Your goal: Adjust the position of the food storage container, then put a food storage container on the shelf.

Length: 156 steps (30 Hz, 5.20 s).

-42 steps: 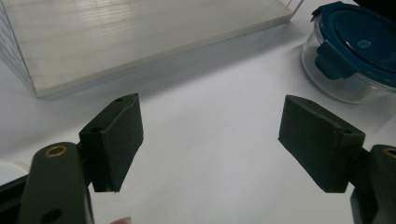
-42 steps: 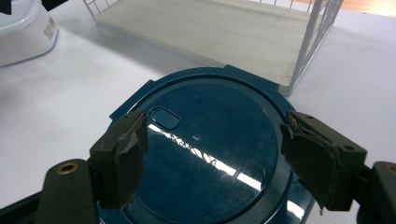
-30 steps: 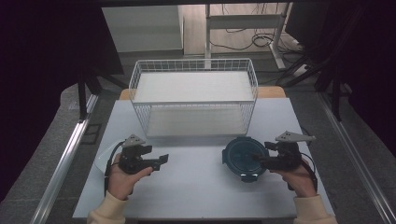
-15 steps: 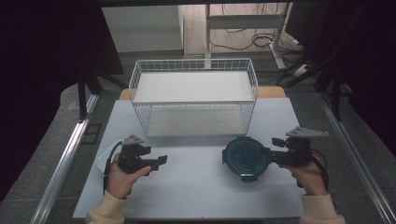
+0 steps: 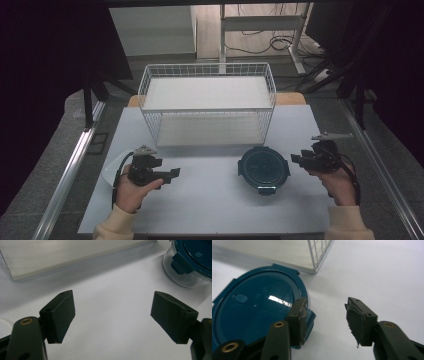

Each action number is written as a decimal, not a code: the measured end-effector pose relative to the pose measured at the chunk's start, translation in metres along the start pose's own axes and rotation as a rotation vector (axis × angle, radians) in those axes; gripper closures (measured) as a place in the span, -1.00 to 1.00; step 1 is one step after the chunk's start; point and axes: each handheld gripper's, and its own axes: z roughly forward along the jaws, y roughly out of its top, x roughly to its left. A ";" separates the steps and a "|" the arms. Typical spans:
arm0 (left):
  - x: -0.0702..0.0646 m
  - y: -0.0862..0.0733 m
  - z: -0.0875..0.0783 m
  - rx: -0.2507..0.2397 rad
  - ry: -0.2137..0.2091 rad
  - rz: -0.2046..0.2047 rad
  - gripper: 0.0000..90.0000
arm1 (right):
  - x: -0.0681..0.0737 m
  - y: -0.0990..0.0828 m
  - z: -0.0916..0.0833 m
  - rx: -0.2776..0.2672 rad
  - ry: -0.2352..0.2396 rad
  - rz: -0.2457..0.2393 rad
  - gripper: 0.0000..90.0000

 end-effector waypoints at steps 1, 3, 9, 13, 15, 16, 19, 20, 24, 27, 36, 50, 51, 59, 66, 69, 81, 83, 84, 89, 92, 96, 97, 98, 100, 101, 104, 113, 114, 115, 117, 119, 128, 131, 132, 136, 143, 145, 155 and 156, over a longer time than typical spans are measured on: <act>0.000 0.000 0.000 0.000 0.000 0.000 -0.57 | -0.001 0.001 0.003 0.011 0.004 0.000 0.21; -0.001 0.000 0.002 0.006 -0.002 0.003 -0.57 | -0.001 0.002 0.007 0.024 0.003 -0.001 0.26; -0.003 -0.001 0.004 0.014 -0.002 0.014 -0.57 | -0.002 0.008 0.026 0.087 -0.002 -0.023 0.59; -0.003 -0.001 0.006 0.023 -0.003 0.013 -0.57 | -0.002 0.011 0.034 0.119 -0.012 -0.041 0.77; -0.003 -0.001 0.007 0.029 -0.001 0.018 -0.57 | 0.000 0.014 0.040 0.145 -0.012 -0.068 0.90; -0.004 -0.002 0.007 0.030 0.001 0.020 -0.57 | 0.001 0.015 0.042 0.152 -0.005 -0.077 0.94; -0.006 -0.001 0.008 0.029 0.000 0.026 -0.58 | 0.003 0.015 0.045 0.166 -0.006 -0.096 0.98; -0.006 -0.001 0.008 0.031 0.000 0.026 -0.58 | 0.003 0.014 0.046 0.170 -0.007 -0.099 0.98; -0.007 -0.002 0.009 0.037 -0.002 0.030 -0.58 | 0.006 0.013 0.051 0.188 0.001 -0.111 0.98; -0.007 -0.002 0.010 0.039 -0.001 0.031 -0.57 | 0.008 0.013 0.052 0.185 -0.003 -0.120 0.99; -0.010 -0.003 0.015 0.057 -0.001 0.041 -0.57 | 0.015 0.009 0.053 0.213 -0.008 -0.137 0.99; -0.008 -0.003 0.014 0.060 0.003 0.040 -0.57 | 0.034 0.010 0.058 0.218 0.049 -0.178 0.99; -0.008 -0.003 0.014 0.059 0.003 0.041 -0.57 | 0.036 0.010 0.059 0.217 0.052 -0.184 0.99; -0.007 -0.003 0.014 0.060 0.005 0.040 -0.56 | 0.044 0.010 0.062 0.213 0.064 -0.196 0.99; -0.004 -0.003 0.014 0.063 0.010 0.030 -0.56 | 0.052 0.010 0.063 0.222 0.083 -0.211 0.99; -0.004 -0.003 0.013 0.061 0.010 0.032 -0.56 | 0.058 0.010 0.064 0.225 0.088 -0.221 0.99; -0.005 -0.003 0.014 0.064 0.010 0.037 -0.56 | 0.074 0.009 0.067 0.231 0.149 -0.240 0.99; -0.005 -0.003 0.013 0.064 0.010 0.040 -0.56 | 0.076 0.009 0.067 0.232 0.151 -0.241 0.99; -0.005 -0.003 0.013 0.064 0.011 0.039 -0.56 | 0.077 0.009 0.068 0.231 0.156 -0.244 0.99; -0.006 -0.003 0.015 0.067 0.009 0.039 -0.56 | 0.082 0.008 0.068 0.230 0.167 -0.249 0.99; -0.006 -0.003 0.014 0.063 0.009 0.039 -0.56 | 0.088 0.008 0.070 0.232 0.170 -0.261 0.99; -0.006 -0.002 0.014 0.063 0.011 0.041 -0.56 | 0.093 0.008 0.072 0.230 0.172 -0.264 0.99; -0.006 -0.002 0.014 0.062 0.011 0.041 -0.56 | 0.096 0.008 0.072 0.229 0.173 -0.272 0.99; -0.006 -0.002 0.014 0.063 0.011 0.041 -0.56 | 0.100 0.008 0.073 0.229 0.180 -0.277 0.99; -0.006 -0.002 0.014 0.063 0.011 0.042 -0.56 | 0.102 0.007 0.074 0.228 0.181 -0.283 0.99; -0.006 -0.002 0.014 0.064 0.011 0.042 -0.56 | 0.105 0.007 0.074 0.227 0.184 -0.285 0.99; -0.007 -0.002 0.014 0.064 0.010 0.041 -0.56 | 0.113 0.007 0.076 0.221 0.189 -0.299 0.99; -0.009 -0.001 0.014 0.064 0.007 0.050 -0.56 | 0.133 0.009 0.083 0.209 0.200 -0.332 0.99; -0.009 -0.001 0.014 0.063 0.006 0.052 -0.56 | 0.135 0.009 0.083 0.202 0.200 -0.335 0.99; -0.009 -0.001 0.014 0.062 0.007 0.052 -0.56 | 0.136 0.009 0.084 0.201 0.201 -0.339 0.99; -0.009 -0.002 0.014 0.062 0.006 0.053 -0.56 | 0.137 0.009 0.084 0.200 0.207 -0.342 0.99; -0.009 -0.002 0.013 0.061 0.005 0.053 -0.56 | 0.135 0.009 0.085 0.201 0.222 -0.338 0.99; -0.012 0.000 0.008 0.033 0.000 0.053 -0.56 | 0.112 0.017 0.049 0.038 0.259 -0.233 0.99; -0.010 0.001 0.005 0.017 0.004 0.042 -0.56 | 0.106 0.014 0.040 -0.008 0.280 -0.214 0.92; -0.009 0.001 0.004 0.010 0.001 0.034 -0.56 | 0.106 0.012 0.038 -0.014 0.291 -0.210 0.83; -0.009 0.001 0.001 -0.014 -0.003 0.016 -0.56 | 0.103 0.002 0.034 -0.070 0.334 -0.170 -0.19; -0.009 0.003 -0.003 -0.034 -0.009 0.000 -0.57 | 0.089 -0.010 0.035 -0.055 0.363 -0.095 -0.49; -0.009 0.003 -0.003 -0.039 -0.014 -0.007 -0.58 | 0.087 -0.010 0.035 -0.053 0.378 -0.065 -0.53; -0.018 0.005 -0.002 -0.043 -0.034 -0.036 -0.67 | 0.091 -0.013 0.031 -0.050 0.349 -0.046 -0.71; -0.019 0.005 -0.001 -0.040 -0.041 -0.042 -0.70 | 0.092 -0.014 0.031 -0.046 0.351 -0.044 -0.72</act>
